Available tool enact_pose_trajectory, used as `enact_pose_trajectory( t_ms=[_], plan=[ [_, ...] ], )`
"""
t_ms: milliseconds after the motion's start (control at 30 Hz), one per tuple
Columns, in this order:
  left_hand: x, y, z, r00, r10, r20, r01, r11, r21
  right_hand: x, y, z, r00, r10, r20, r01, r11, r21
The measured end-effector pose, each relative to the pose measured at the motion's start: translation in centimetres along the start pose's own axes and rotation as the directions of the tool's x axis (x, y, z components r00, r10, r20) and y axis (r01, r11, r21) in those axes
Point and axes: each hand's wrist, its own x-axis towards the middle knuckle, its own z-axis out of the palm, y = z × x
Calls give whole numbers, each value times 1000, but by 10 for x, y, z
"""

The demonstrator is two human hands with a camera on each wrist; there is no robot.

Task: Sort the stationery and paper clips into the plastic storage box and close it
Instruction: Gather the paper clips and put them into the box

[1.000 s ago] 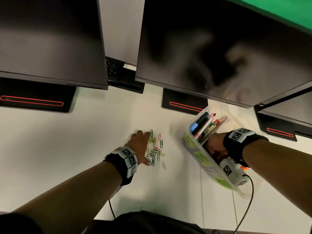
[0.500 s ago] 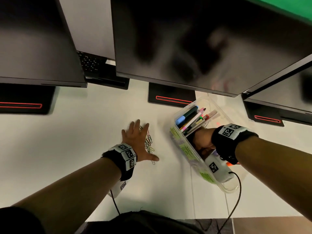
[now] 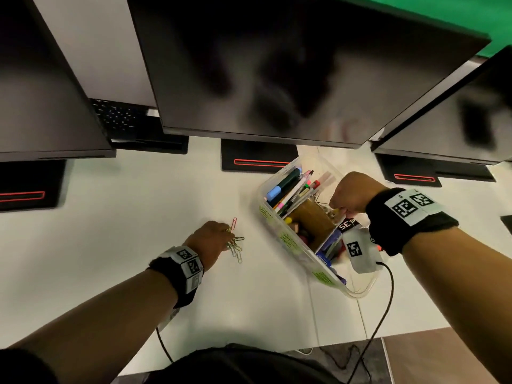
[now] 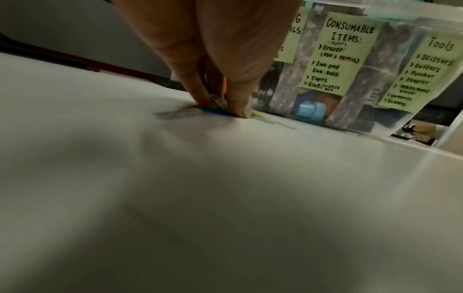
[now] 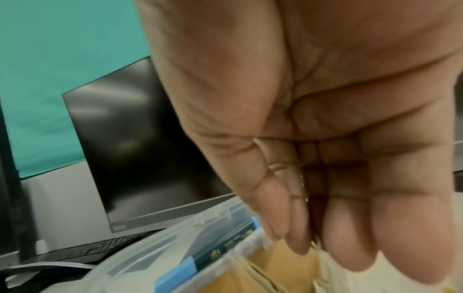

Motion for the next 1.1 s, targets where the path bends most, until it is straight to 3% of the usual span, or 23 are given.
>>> enact_pose_trajectory(
  t_ms=[100, 200, 267, 367, 467, 600, 767, 867, 933, 1000, 1100],
  plan=[
    [3, -1, -3, 999, 37, 39, -42, 988, 150, -4, 0, 5, 995, -92, -39, 80, 965, -249],
    [5, 13, -12, 992, -30, 123, 0, 971, 240, -21, -6, 12, 981, -182, -65, 158, 950, -268],
    [3, 16, -12, 998, -12, 68, -12, 942, 336, -35, -16, 22, 965, -251, -74, 227, 944, -239],
    [1, 29, -17, 978, -92, 186, 21, 936, 350, -51, -32, 49, 951, -310, -4, 296, 910, -290],
    [-2, 30, -23, 987, -95, 128, 33, 909, 414, -50, -35, 74, 910, -414, -23, 368, 832, -414],
    [-4, 11, -27, 999, -45, 10, 37, 915, 402, -49, -24, 81, 877, -476, -65, 412, 814, -410],
    [-6, -6, -30, 981, -180, 69, 154, 949, 276, -63, -17, 85, 874, -480, -77, 414, 817, -402],
    [-5, -18, -30, 970, -237, 45, 227, 960, 163, -77, -28, 94, 797, -562, -221, 480, 812, -331],
    [-6, -24, -30, 956, -294, 21, 293, 955, 47, -82, -44, 109, 755, -617, -220, 573, 785, -235],
    [-7, -31, -31, 939, -344, -11, 343, 937, -65, -73, -60, 135, 806, -585, -87, 553, 797, -242],
    [-10, -40, -31, 915, -401, -53, 379, 896, -231, -37, -73, 175, 912, -398, 95, 409, 897, -169]
  ],
)
